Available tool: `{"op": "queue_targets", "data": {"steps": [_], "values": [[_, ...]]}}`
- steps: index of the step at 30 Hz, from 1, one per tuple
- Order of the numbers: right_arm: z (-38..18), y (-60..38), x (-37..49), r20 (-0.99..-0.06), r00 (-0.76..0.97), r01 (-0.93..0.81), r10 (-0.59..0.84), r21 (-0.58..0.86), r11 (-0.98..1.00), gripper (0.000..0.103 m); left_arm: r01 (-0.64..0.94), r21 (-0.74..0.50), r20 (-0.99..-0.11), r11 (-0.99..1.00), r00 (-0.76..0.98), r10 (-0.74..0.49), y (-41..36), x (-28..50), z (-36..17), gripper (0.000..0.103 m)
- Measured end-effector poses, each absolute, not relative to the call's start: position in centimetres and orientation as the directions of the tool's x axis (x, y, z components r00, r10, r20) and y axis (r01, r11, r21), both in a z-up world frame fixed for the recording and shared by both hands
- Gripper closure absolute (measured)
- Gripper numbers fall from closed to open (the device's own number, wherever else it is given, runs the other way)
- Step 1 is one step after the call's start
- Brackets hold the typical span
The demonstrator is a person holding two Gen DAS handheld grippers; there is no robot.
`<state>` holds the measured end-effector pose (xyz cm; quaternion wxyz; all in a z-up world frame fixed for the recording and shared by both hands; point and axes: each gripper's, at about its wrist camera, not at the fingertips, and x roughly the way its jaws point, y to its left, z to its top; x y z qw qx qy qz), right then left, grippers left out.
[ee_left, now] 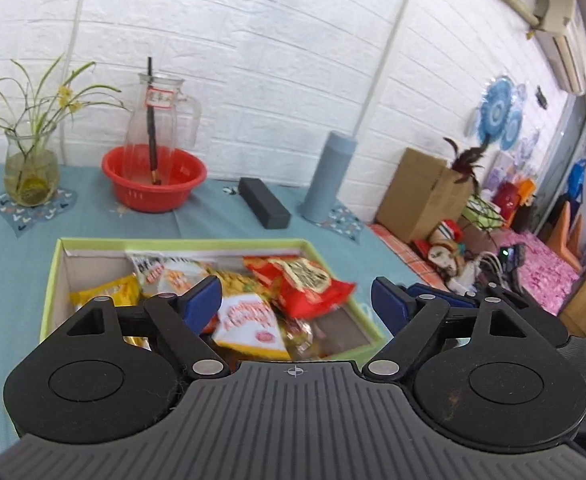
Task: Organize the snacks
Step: 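Reach the left gripper to the clear biscuit packet and grasp it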
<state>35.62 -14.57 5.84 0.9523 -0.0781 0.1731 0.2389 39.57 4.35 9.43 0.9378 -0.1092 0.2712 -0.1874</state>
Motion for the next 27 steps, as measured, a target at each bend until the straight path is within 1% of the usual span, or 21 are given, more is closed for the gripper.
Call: {"op": "queue_targets", "data": {"steps": [2,4,7,9,11,14,15,16,18,20,21,22,24,27], "values": [[4.9,-15.9,34.2,-0.393,0.832,-0.444,0.392,-0.047,0.895,0.010,0.314,-0.317,-0.482,0.895,0.759,-0.437,3.5,38.1,8.8,0.032],[3.2,-17.1,33.4,-0.435,0.820,-0.414,0.372,-0.003,0.910,0.010,0.331,-0.324,-0.514,0.886,0.724,-0.459,2.4,37.1,7.6,0.032],[0.0,-18.2,32.3,-0.510,0.778,-0.381,0.366,0.080,0.921,0.010,0.307,-0.314,-0.588,0.898,0.680,-0.438,0.7,36.6,4.9,0.031],[-1.7,-18.1,31.9,-0.543,0.753,-0.377,0.372,0.107,0.920,0.010,0.298,-0.334,-0.633,0.894,0.632,-0.447,-0.2,37.2,3.0,0.032],[-2.8,-17.5,32.3,-0.568,0.723,-0.398,0.393,0.123,0.909,0.010,0.305,-0.352,-0.671,0.885,0.577,-0.465,-1.4,38.2,1.5,0.036],[-3.8,-16.6,33.3,-0.595,0.697,-0.426,0.401,0.107,0.898,0.010,0.335,-0.349,-0.715,0.875,0.508,-0.480,-3.5,40.2,0.0,0.044],[-4.1,-16.4,33.7,-0.605,0.685,-0.432,0.406,0.111,0.895,0.010,0.346,-0.351,-0.726,0.870,0.486,-0.487,-4.0,40.7,-0.4,0.049],[-4.3,-16.2,34.0,-0.615,0.675,-0.436,0.407,0.113,0.893,0.010,0.358,-0.354,-0.741,0.864,0.456,-0.493,-4.6,41.4,-1.0,0.056],[-4.6,-15.8,34.1,-0.625,0.657,-0.460,0.422,0.111,0.881,0.010,0.345,-0.347,-0.774,0.872,0.420,-0.473,-5.1,42.0,-2.0,0.066],[-4.6,-15.4,33.7,-0.627,0.659,-0.476,0.416,0.081,0.876,0.011,0.350,-0.335,-0.774,0.875,0.428,-0.468,-5.2,41.5,-2.1,0.067],[-4.5,-15.3,33.5,-0.625,0.655,-0.483,0.424,0.085,0.871,0.011,0.348,-0.339,-0.774,0.874,0.425,-0.469,-5.0,41.2,-2.1,0.073],[-4.5,-15.3,33.3,-0.620,0.647,-0.490,0.443,0.107,0.865,0.011,0.344,-0.341,-0.775,0.875,0.423,-0.469,-4.8,40.7,-2.0,0.076],[-4.3,-14.8,32.7,-0.618,0.625,-0.521,0.478,0.126,0.844,0.011,0.330,-0.307,-0.789,0.893,0.436,-0.432,-4.2,39.4,-1.8,0.076],[-4.2,-12.8,30.9,-0.624,0.603,-0.580,0.496,0.083,0.810,0.011,0.315,-0.249,-0.791,0.916,0.480,-0.380,-3.3,36.5,-1.8,0.076]]}}
